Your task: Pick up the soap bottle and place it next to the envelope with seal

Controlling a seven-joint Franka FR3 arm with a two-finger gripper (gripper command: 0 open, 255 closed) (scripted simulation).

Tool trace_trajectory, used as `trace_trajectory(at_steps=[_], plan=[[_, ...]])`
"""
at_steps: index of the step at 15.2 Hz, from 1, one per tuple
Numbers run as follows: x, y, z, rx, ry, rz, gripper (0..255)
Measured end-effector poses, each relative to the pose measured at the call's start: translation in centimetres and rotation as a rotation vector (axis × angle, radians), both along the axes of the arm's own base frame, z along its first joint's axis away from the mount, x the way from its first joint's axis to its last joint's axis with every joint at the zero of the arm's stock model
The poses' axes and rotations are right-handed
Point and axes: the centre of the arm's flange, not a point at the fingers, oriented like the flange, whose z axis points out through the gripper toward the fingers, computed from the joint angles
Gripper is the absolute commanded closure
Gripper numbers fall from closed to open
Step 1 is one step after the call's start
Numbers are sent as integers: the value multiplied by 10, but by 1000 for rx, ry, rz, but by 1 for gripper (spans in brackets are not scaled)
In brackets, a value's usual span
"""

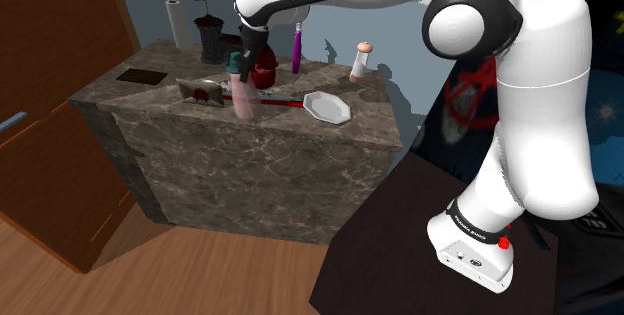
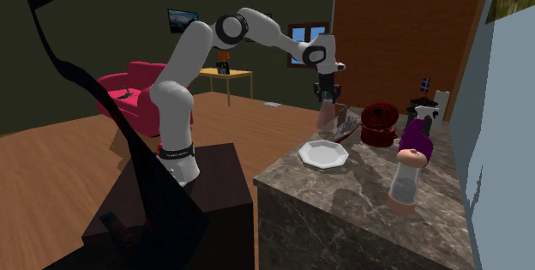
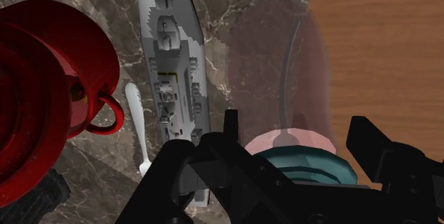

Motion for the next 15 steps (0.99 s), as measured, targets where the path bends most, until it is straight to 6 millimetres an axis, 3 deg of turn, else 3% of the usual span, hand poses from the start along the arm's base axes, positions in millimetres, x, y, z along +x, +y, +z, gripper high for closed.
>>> trace_trajectory(at_steps=[6, 7, 13, 15], plan=[[0, 0, -2, 0, -1, 0, 255], [0, 0, -2, 0, -1, 0, 0], [0, 1, -2, 0, -1, 0, 0], [-4, -3, 12, 0, -1, 0, 0]])
